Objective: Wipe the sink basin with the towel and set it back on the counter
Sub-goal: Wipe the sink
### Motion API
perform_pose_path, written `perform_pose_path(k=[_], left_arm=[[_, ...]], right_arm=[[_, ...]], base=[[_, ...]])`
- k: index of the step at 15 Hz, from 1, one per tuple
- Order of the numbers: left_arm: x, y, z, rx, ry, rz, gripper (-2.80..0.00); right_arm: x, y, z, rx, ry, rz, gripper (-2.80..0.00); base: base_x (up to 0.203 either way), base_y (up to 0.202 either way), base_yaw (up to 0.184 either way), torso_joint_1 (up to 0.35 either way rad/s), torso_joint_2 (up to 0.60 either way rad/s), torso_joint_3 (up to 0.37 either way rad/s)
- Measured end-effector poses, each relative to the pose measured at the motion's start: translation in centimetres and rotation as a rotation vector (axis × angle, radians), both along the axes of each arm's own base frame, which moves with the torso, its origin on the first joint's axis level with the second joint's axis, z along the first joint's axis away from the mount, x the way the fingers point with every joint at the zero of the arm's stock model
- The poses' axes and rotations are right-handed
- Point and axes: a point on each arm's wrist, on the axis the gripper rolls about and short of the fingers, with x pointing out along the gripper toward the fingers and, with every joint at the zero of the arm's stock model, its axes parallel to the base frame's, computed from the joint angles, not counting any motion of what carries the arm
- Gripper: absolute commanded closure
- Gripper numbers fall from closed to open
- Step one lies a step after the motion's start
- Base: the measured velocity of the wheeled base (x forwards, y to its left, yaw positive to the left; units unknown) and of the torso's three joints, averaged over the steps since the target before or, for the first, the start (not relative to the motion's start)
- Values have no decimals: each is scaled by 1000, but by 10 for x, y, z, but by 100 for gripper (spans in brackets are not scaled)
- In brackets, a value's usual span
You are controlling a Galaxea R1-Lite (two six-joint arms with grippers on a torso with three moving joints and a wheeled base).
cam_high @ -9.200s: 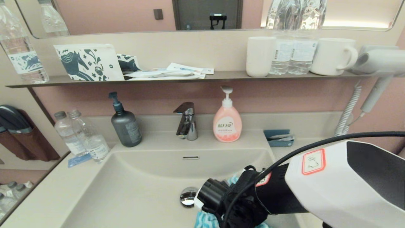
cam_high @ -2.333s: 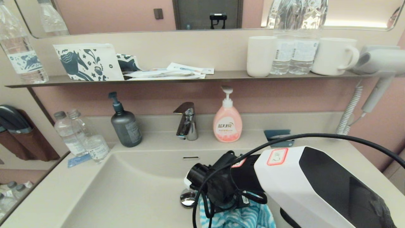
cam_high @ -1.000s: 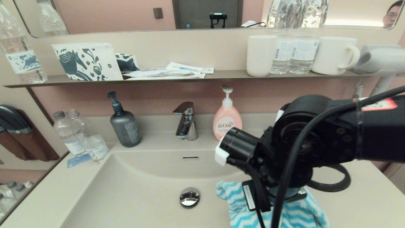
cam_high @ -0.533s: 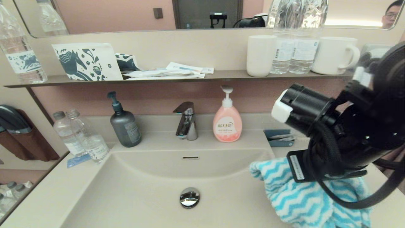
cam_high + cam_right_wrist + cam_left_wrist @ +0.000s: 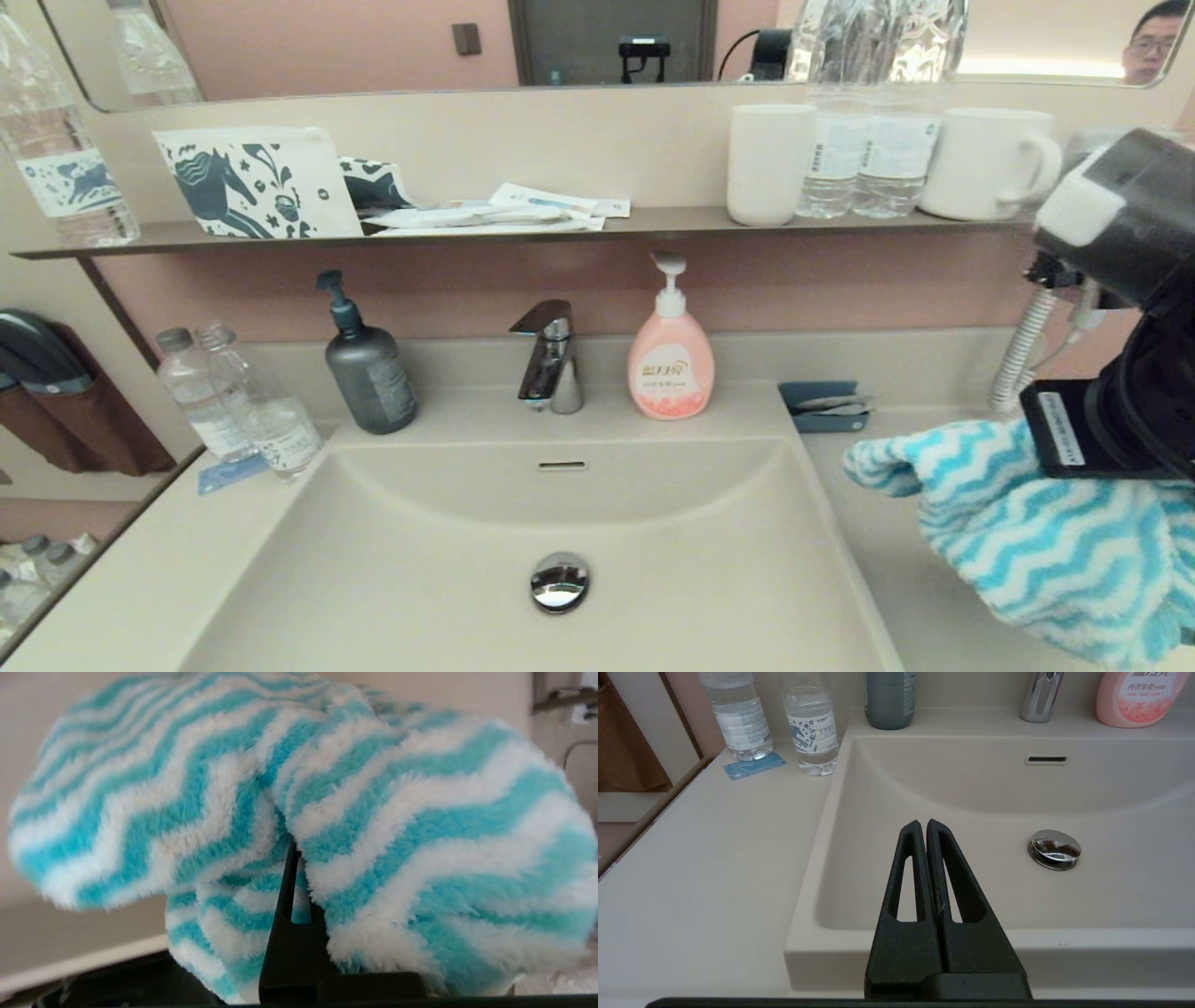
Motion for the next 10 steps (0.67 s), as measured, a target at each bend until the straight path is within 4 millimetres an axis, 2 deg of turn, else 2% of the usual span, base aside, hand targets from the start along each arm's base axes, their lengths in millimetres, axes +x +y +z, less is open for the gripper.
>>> perform_pose_path(k=[6, 10], left_arm=[[0, 0, 0, 0, 0, -1, 0], [0, 0, 0, 0, 0, 0, 0]], right_arm=[[23, -52, 3, 10, -87, -136, 0], [45, -68, -7, 119, -186, -87, 0]], base=[[0, 0, 0, 0, 0, 0], [0, 0, 0, 0, 0, 0]])
